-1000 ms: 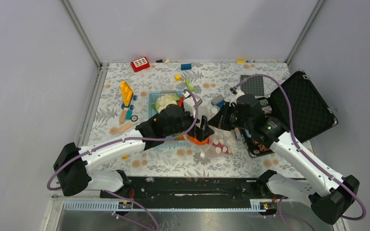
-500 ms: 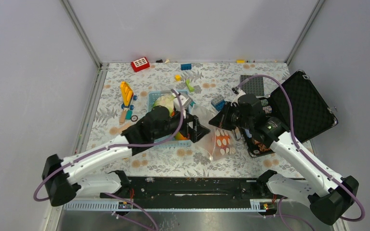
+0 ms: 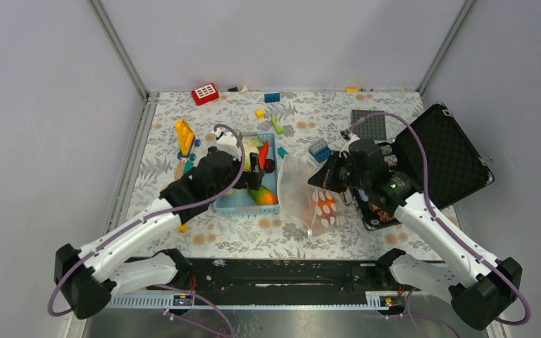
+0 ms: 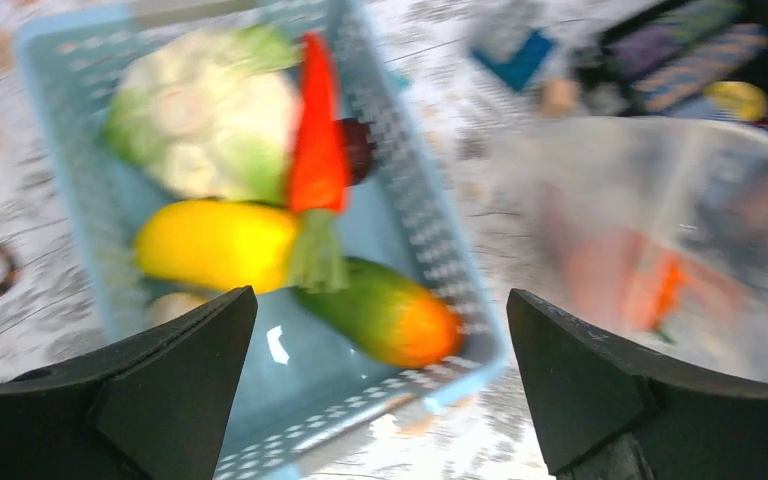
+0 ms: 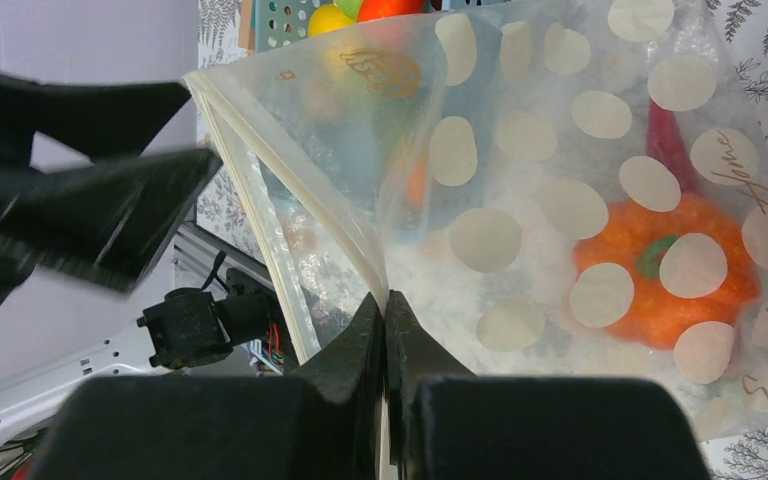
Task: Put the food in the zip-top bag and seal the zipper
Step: Pick up the fake vegetable from the bin.
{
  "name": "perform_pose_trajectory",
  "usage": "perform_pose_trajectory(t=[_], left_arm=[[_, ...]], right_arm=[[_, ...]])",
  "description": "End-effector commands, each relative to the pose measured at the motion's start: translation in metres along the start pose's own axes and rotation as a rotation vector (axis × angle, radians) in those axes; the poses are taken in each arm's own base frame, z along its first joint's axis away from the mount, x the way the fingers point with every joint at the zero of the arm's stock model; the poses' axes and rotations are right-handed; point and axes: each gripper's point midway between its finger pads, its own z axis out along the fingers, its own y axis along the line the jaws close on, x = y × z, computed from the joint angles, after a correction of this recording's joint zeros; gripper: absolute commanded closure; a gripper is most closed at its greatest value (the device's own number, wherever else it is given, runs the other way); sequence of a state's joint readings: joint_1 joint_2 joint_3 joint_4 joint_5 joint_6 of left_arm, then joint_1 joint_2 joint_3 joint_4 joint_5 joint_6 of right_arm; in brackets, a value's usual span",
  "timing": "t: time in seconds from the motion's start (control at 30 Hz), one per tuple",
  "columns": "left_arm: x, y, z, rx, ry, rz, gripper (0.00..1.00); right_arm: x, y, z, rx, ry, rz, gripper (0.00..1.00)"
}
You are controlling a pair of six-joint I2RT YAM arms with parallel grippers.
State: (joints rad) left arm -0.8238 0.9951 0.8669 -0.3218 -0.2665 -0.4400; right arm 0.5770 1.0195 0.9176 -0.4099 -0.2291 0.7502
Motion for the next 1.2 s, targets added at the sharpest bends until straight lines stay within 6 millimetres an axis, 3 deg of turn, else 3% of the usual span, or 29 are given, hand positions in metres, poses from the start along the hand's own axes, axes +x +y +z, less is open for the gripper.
perform_pose_trajectory(t=[0.0,0.13,0.23,0.4,0.6,0.93,1.17], left_arm=[[0.02,0.055,0.021,-0.103,0.088,0.093,0.01],[0.024,0.068,0.04,-0.033,0.071,0.265,0.01],[0.03,0.087,0.051,-0.029,0.111,0.258,0.01],[0.058,0.114,0.073,-0.073,0.264,0.215,0.01],[0.069,0.108,0.092,-0.015,0.349,0.233,0.01],[0.079,0.122,0.105,-0.055,0.439,0.283,0.01],[0.055,0.115,0.098,-0.019,0.395,0.365,0.01]], right_arm=[[0.001,0.0,0.002,-0.011,0.021,-0.027,1.0],[0.005,0.002,0.001,-0.014,0.059,-0.049,1.0],[0.004,0.001,0.001,-0.008,0.059,-0.059,1.0],[0.001,0.006,-0.002,-0.024,0.059,-0.09,1.0],[-0.001,0.007,-0.002,-0.028,0.058,-0.117,1.0],[0.0,0.002,-0.001,-0.021,0.062,-0.128,1.0],[-0.003,0.001,-0.002,-0.019,0.052,-0.128,1.0]])
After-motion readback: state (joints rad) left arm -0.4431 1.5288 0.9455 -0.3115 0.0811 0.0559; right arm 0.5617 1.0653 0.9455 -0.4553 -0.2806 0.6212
